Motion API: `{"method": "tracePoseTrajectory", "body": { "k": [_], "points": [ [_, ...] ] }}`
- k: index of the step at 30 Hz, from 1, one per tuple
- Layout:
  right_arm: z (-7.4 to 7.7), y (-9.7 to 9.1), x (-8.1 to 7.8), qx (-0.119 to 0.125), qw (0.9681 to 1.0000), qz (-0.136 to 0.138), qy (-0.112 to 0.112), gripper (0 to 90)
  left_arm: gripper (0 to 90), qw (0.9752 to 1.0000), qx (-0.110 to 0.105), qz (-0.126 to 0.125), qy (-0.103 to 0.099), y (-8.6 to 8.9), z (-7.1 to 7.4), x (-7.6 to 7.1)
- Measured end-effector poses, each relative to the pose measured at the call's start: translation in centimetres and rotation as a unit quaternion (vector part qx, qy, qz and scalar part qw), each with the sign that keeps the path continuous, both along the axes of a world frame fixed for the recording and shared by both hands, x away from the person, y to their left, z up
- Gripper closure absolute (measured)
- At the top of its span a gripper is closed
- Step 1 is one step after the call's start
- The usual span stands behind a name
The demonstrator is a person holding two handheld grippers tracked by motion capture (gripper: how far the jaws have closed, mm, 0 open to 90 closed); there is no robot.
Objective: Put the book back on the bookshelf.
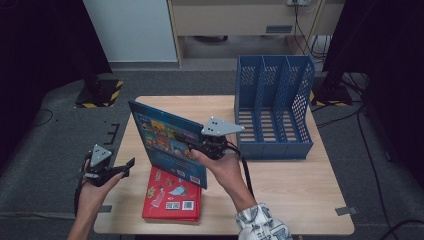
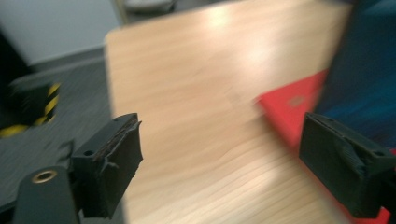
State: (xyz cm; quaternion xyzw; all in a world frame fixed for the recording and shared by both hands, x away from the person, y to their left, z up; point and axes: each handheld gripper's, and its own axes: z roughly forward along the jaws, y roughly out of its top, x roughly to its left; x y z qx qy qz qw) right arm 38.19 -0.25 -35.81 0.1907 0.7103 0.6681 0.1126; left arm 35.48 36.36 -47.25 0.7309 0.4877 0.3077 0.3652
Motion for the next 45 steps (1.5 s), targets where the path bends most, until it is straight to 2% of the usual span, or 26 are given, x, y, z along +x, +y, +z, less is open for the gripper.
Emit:
{"method": "tracePoseTrajectory", "body": {
  "k": [2, 3, 6, 12, 16, 29, 32, 38, 39, 44, 45],
  "points": [
    [0.1, -0.2, -0.2, -0.003, 0.9999, -0.014, -0.005, 82.6, 8.1, 0.9997, 0.012, 0.010, 0.020, 0.4, -1.5, 0.4],
    [0.2, -0.2, -0.3, -0.005, 0.9998, -0.020, -0.005, 82.6, 7.1, 0.9995, 0.015, 0.012, 0.023, 0.5, -1.7, 0.5],
    [0.6, -0.3, -0.5, -0.014, 0.9991, -0.038, -0.012, 82.7, 5.6, 0.9992, 0.007, 0.024, 0.031, 0.9, -2.2, 0.8],
    [1.3, -0.8, -0.8, -0.031, 0.9971, -0.067, -0.021, 82.7, 5.4, 0.9987, 0.006, 0.035, 0.036, 1.5, -2.5, 0.8],
    [1.7, -1.2, -0.7, -0.032, 0.9962, -0.077, -0.025, 82.7, 5.2, 0.9984, 0.005, 0.039, 0.040, 1.7, -2.7, 0.8],
    [2.7, -3.0, -0.1, -0.051, 0.9907, -0.126, -0.013, 82.7, 4.3, 0.9975, 0.009, 0.043, 0.055, 2.0, -3.4, 1.0],
    [3.4, -3.6, -0.2, -0.053, 0.9884, -0.142, -0.014, 82.7, 4.2, 0.9971, 0.011, 0.045, 0.060, 2.1, -3.6, 1.0],
    [4.8, -4.5, -0.2, -0.051, 0.9857, -0.160, -0.015, 82.7, 4.2, 0.9967, 0.016, 0.041, 0.069, 1.9, -4.1, 1.2],
    [5.3, -4.8, -0.1, -0.047, 0.9842, -0.170, -0.013, 82.7, 4.2, 0.9965, 0.017, 0.039, 0.072, 1.8, -4.4, 1.2],
    [6.5, -5.6, 0.1, -0.039, 0.9818, -0.185, -0.008, 82.6, 4.1, 0.9961, 0.020, 0.035, 0.079, 1.6, -4.8, 1.3],
    [7.2, -6.1, 0.1, -0.036, 0.9808, -0.191, -0.010, 82.7, 4.1, 0.9960, 0.019, 0.034, 0.080, 1.6, -4.8, 1.4]
  ]
}}
